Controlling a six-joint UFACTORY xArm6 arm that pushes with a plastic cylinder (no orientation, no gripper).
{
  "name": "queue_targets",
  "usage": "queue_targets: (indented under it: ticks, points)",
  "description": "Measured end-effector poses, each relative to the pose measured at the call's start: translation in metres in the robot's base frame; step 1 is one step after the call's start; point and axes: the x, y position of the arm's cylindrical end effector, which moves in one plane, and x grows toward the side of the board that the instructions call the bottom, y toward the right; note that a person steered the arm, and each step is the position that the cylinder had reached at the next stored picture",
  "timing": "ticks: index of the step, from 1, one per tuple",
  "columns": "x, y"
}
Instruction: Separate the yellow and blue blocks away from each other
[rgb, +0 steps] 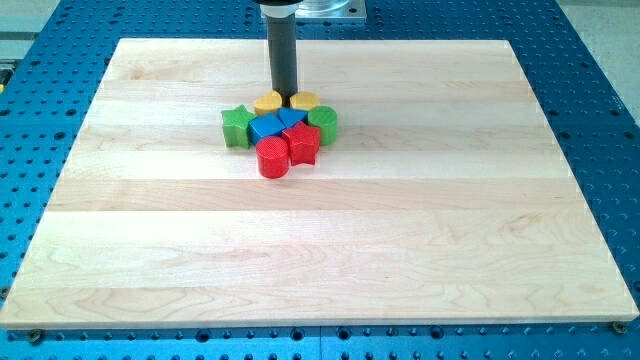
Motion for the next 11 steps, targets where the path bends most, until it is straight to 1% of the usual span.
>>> queue_targets:
  ticks: [4, 5, 6, 7, 8, 10, 11]
  points:
    - [0.0, 0.0]
    - [-0.008, 0.0]
    - [-0.04, 0.015]
    - [-0.001, 0.058]
    - [0.03, 0.071]
    - [0.033, 0.031]
    - [0.062, 0.014]
